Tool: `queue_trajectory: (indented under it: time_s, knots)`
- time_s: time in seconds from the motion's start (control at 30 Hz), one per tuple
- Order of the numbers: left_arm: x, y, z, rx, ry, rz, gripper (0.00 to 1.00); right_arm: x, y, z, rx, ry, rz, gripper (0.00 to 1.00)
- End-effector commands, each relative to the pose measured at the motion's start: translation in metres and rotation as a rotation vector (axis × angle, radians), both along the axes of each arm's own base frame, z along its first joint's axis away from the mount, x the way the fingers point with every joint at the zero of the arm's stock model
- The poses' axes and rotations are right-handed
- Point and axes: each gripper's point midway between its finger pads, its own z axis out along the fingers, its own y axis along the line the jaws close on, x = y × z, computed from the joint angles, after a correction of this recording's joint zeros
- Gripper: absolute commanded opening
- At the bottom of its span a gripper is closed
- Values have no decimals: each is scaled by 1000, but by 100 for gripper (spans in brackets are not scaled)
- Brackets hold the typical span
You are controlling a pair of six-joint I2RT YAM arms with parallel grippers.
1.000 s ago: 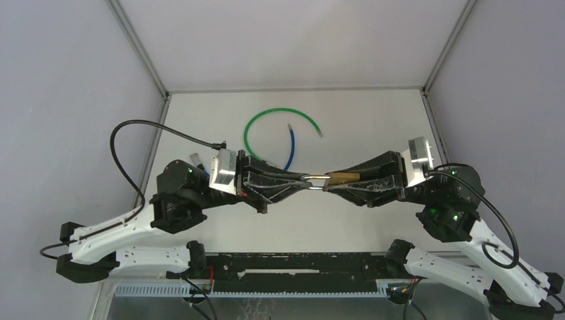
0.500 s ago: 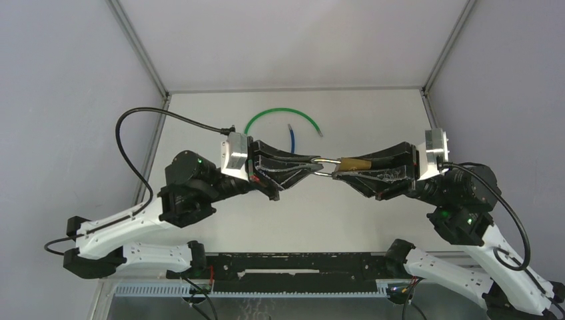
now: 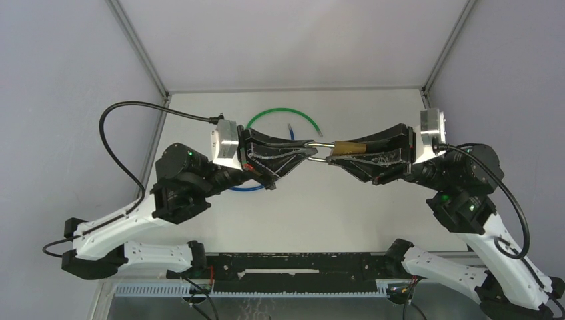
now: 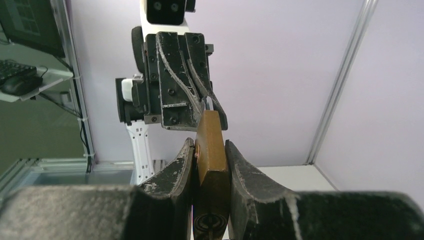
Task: Lock with the key
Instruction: Lock the lock.
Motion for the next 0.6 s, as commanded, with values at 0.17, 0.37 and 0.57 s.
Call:
queue_trajectory:
  time_s: [0.17, 0.37, 0.57]
  knots:
    - [-63, -36, -162, 641, 144, -451, 0, 53, 23, -75, -302, 26, -71, 0]
    - [-60, -47, -144, 555, 185, -416, 0, 53, 27, -68, -271, 26, -68, 0]
    - [-63, -64, -140, 514, 211, -403, 0, 57, 36, -65, -245, 24, -49, 0]
